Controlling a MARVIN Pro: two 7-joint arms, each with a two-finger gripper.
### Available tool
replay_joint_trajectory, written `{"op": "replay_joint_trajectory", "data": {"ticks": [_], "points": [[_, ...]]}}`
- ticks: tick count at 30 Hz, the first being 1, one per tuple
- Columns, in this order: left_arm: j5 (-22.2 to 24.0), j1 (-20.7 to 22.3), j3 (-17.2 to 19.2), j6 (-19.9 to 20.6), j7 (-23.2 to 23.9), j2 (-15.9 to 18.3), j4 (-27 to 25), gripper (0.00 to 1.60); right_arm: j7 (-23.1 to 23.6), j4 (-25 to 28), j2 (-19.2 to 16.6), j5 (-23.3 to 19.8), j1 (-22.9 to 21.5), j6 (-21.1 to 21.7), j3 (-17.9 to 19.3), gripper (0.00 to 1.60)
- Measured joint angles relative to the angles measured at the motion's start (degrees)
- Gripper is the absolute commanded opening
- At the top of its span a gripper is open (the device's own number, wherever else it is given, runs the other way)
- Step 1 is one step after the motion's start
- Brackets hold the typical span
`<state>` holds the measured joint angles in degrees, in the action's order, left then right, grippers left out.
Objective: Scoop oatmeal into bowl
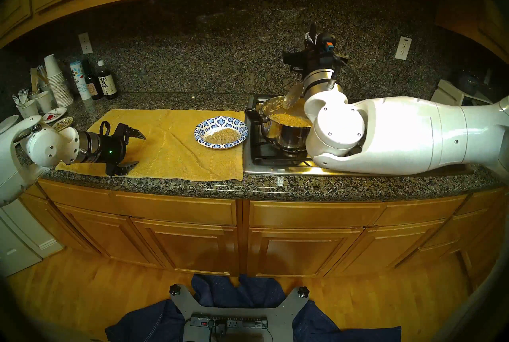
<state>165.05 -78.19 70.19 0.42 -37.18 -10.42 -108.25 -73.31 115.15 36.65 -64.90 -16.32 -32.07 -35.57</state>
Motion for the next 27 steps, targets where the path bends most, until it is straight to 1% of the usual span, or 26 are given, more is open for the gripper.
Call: {"op": "replay_joint_trajectory", "data": {"ticks": [1,7,10,13,15,19,22,27], "points": [[0.00,0.00,0.00,0.00,0.00,0.00,0.00,1.60,0.02,0.41,-0.40,-0.12,-0.14,-0.02,-0.44,0.00],[0.00,0.00,0.00,0.00,-0.01,0.00,0.00,1.60,0.39,5.30,-5.09,-2.24,-1.49,-0.43,-6.33,0.00],[0.00,0.00,0.00,0.00,-0.01,0.00,0.00,1.60,0.62,6.55,-6.25,-2.81,-1.88,-0.66,-7.76,0.00],[0.00,-0.01,0.01,0.00,-0.01,0.00,0.00,1.60,1.10,8.95,-8.50,-3.45,-2.52,-1.16,-9.54,0.00],[0.00,-0.01,0.01,0.00,-0.01,0.00,0.01,1.60,1.29,10.18,-9.82,-3.47,-2.57,-1.32,-9.71,0.00],[0.00,-0.01,0.01,0.00,-0.01,-0.01,0.01,1.60,1.99,11.13,-11.03,-3.93,-2.19,-2.06,-9.25,0.00],[0.00,-0.01,0.01,0.00,-0.01,-0.01,0.01,1.60,2.49,11.01,-10.96,-4.70,-1.67,-2.57,-8.56,0.00],[0.00,0.00,0.01,0.00,-0.02,-0.01,0.02,1.60,3.79,9.41,-9.57,-7.36,-0.13,-3.99,-6.47,0.00]]}}
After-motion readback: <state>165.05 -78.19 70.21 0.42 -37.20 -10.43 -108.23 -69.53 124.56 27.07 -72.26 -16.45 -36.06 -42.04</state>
